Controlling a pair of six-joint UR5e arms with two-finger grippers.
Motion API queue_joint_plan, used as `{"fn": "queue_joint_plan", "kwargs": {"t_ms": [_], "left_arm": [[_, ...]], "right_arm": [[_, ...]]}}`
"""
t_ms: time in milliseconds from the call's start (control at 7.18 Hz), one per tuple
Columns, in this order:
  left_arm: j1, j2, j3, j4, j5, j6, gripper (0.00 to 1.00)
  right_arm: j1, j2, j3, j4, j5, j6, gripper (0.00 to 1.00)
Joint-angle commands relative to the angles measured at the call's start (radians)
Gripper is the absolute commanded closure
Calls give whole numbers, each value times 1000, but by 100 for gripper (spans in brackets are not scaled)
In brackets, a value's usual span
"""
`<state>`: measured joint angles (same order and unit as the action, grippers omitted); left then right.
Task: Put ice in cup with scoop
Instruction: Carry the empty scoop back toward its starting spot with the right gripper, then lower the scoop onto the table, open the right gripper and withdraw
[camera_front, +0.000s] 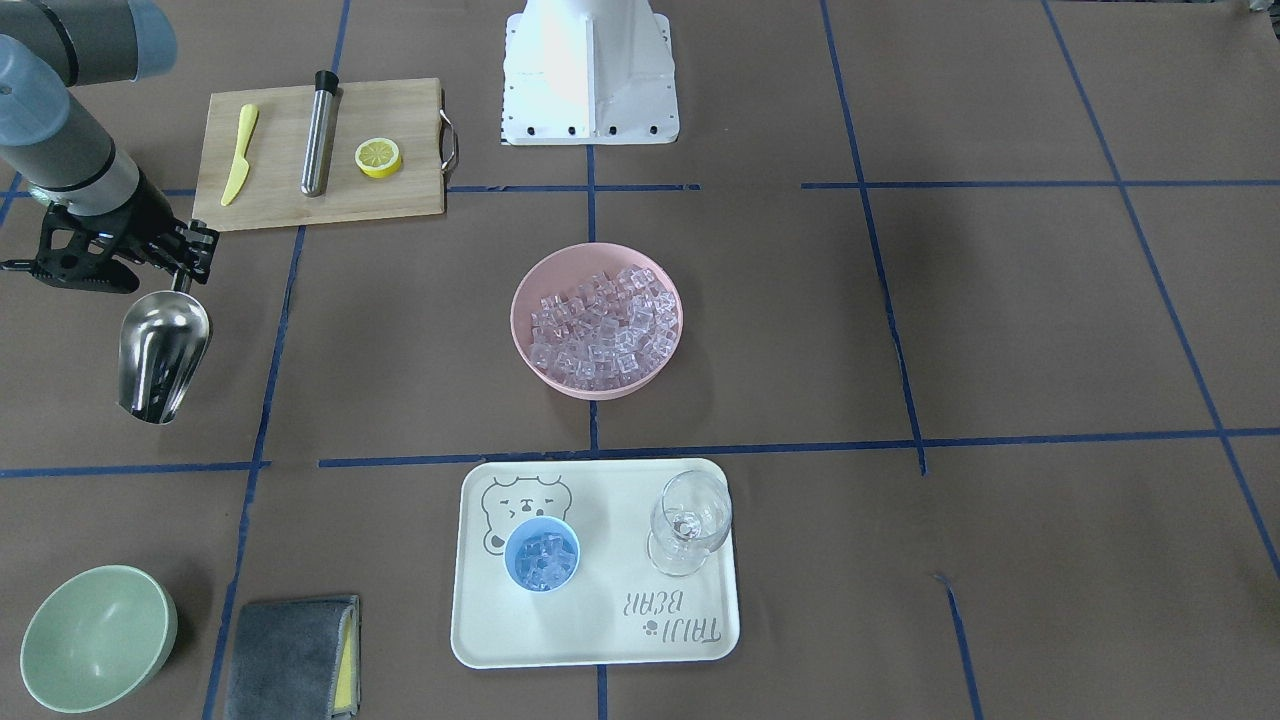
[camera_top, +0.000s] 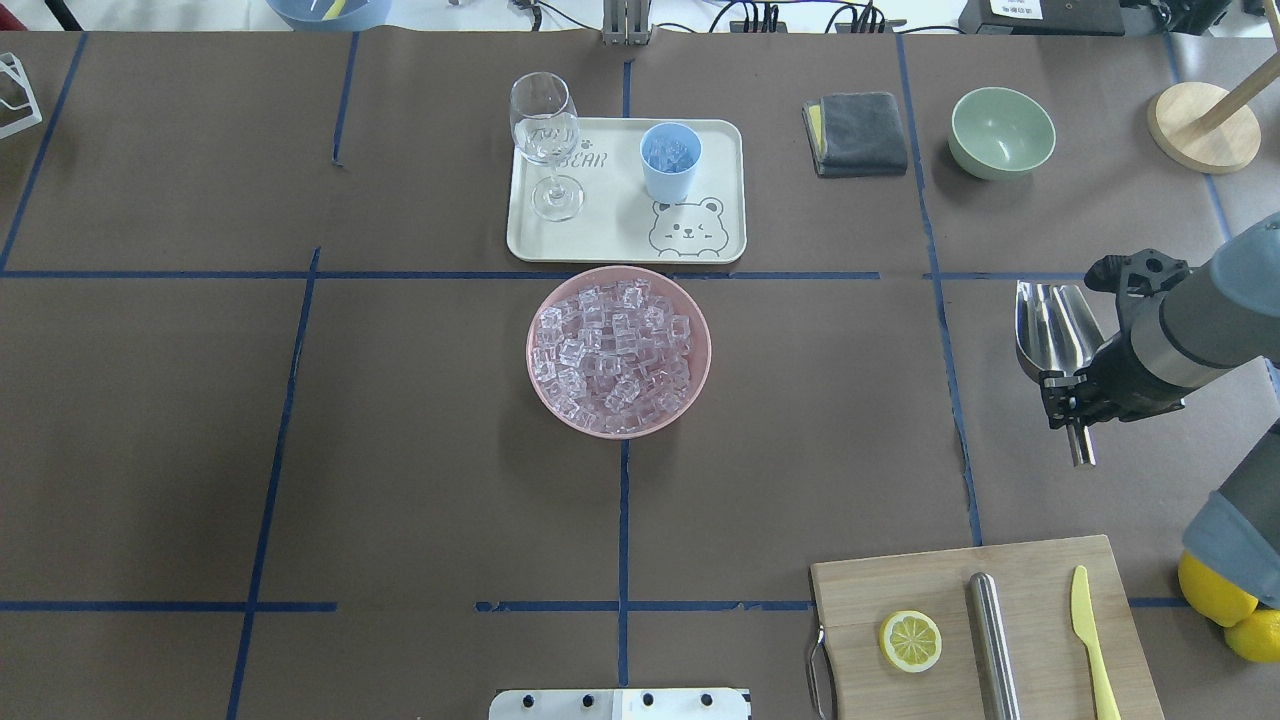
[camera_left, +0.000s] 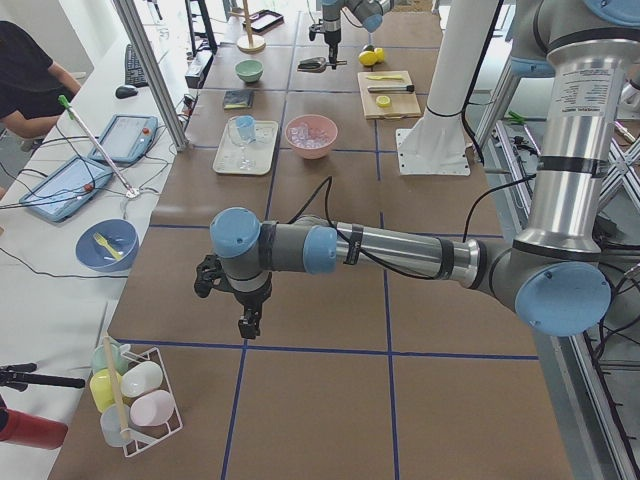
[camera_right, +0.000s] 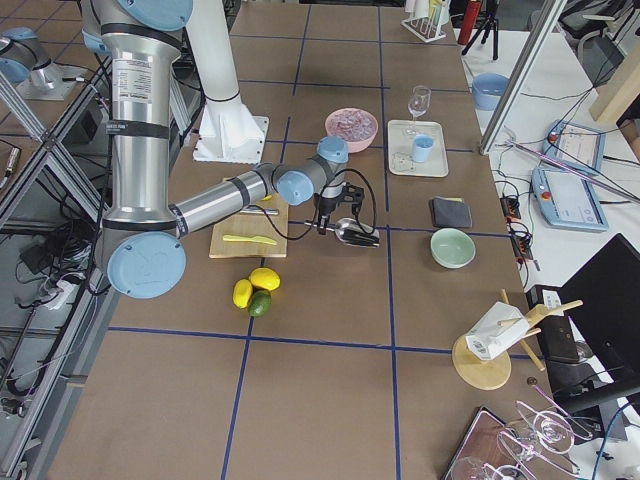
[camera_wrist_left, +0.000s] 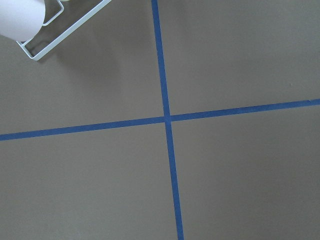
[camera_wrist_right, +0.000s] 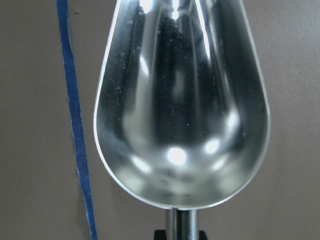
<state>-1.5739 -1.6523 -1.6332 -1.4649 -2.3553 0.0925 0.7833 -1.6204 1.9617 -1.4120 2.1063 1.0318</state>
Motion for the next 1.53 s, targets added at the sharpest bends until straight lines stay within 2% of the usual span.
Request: {"fn": "queue_joint_plan", "kwargs": {"t_ms": [0,696,836,975,1393], "left_arm": [[0,-1,-4,0,1,-4,0],[0,-6,-4,-2,1,-14,0],[0,-10,-4,-2,2,-14,0],[0,-11,-2,-2,2,-14,0],[0,-11,-4,-2,4,-14,0]], "right_arm": [[-32,-2,-18,1,-6,22,100],[-62,-21,-26,1,-9,-40,100],[-61,-36,-27,1,-9,-141,80],[-61,-55,-26,2,-9,-177,1],[-61,-55,-18,2,-8,-150,0]]}}
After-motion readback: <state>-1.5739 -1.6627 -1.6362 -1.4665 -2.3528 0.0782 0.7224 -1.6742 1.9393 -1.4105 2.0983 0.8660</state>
